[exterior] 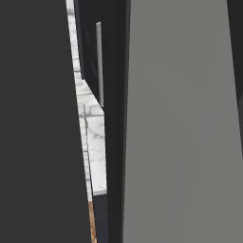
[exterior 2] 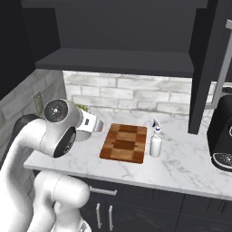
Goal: Grab the spray bottle from the cabinet, then place it next to the cutting board for sanitizing. Then grab the dish brush from the countertop next to the sink and place it next to the cutting board.
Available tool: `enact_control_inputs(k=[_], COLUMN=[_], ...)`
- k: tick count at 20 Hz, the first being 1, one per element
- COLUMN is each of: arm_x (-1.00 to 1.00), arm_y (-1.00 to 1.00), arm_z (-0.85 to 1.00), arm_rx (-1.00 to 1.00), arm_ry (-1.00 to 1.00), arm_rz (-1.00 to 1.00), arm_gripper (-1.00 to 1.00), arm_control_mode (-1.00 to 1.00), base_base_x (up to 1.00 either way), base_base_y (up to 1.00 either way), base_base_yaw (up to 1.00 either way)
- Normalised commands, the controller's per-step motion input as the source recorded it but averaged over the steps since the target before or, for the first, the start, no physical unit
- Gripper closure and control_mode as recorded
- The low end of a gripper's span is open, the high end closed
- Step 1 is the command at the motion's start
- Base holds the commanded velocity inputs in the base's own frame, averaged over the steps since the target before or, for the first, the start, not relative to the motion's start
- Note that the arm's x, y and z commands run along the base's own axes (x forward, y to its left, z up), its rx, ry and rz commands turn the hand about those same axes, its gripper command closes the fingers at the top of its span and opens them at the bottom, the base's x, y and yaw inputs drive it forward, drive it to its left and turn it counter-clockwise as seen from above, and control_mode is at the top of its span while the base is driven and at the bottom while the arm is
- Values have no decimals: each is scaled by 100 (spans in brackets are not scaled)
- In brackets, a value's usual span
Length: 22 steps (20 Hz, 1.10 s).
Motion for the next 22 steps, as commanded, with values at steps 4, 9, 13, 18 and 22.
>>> enact_control_inputs(k=[4, 9, 13, 18, 22], arm_x=[0, 0, 0, 0, 0], arm_y=[0, 0, 0, 0, 0], arm_z=[0, 0, 0, 0, 0], arm_rx=[0, 0, 0, 0, 0], arm_ry=[0, 0, 0, 0, 0], arm_rz=[0, 0, 0, 0, 0], arm_gripper=[-100, -100, -100, -100, -100], arm_control_mode=[100, 100, 100, 100, 100], base_base_x=[-92, -100, -38, 10, 22], base_base_y=[13, -14, -78, -93, -89], base_base_yaw=[0, -8, -46, -65, -68])
